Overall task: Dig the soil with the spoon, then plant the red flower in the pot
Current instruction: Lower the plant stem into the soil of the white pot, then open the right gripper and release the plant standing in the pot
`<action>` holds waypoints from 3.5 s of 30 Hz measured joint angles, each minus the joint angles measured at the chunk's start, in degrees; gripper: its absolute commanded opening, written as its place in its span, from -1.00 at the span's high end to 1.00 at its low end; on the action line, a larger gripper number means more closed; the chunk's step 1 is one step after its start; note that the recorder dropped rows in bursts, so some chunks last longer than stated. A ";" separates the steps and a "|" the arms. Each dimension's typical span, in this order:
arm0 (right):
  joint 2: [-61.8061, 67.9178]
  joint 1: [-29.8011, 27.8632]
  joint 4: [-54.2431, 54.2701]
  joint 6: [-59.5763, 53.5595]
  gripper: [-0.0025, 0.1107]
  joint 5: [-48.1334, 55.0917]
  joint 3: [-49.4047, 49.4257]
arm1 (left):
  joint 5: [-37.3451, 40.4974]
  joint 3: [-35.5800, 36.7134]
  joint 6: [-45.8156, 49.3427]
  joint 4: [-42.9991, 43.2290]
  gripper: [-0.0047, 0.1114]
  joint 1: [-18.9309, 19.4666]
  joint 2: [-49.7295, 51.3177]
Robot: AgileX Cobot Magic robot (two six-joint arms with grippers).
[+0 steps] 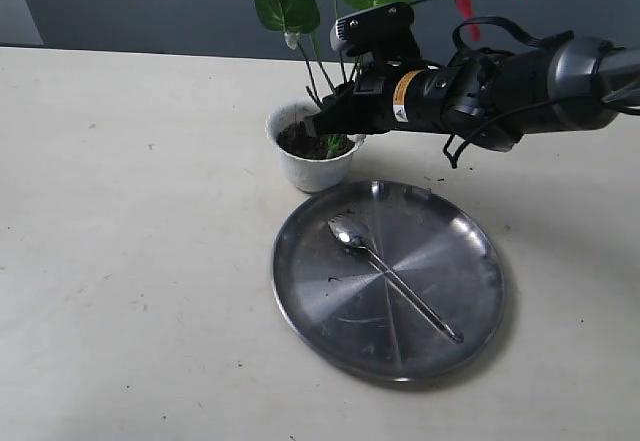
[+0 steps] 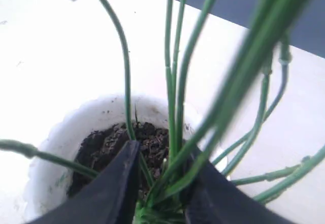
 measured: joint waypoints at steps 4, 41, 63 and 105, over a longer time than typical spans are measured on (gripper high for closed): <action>-0.47 0.00 -1.16 0.09 0.46 1.01 0.13 | 0.00 0.00 0.00 0.00 0.91 0.00 0.00; -0.79 0.10 -1.48 0.23 0.46 2.30 0.13 | 0.00 0.00 0.00 0.00 0.91 0.00 0.00; -0.79 0.10 -1.48 0.34 0.15 2.65 0.13 | 0.00 0.00 0.00 0.00 0.91 0.00 0.00; -8.37 3.56 4.45 -3.65 0.10 24.47 1.70 | 0.00 0.00 0.00 0.00 0.91 0.00 0.00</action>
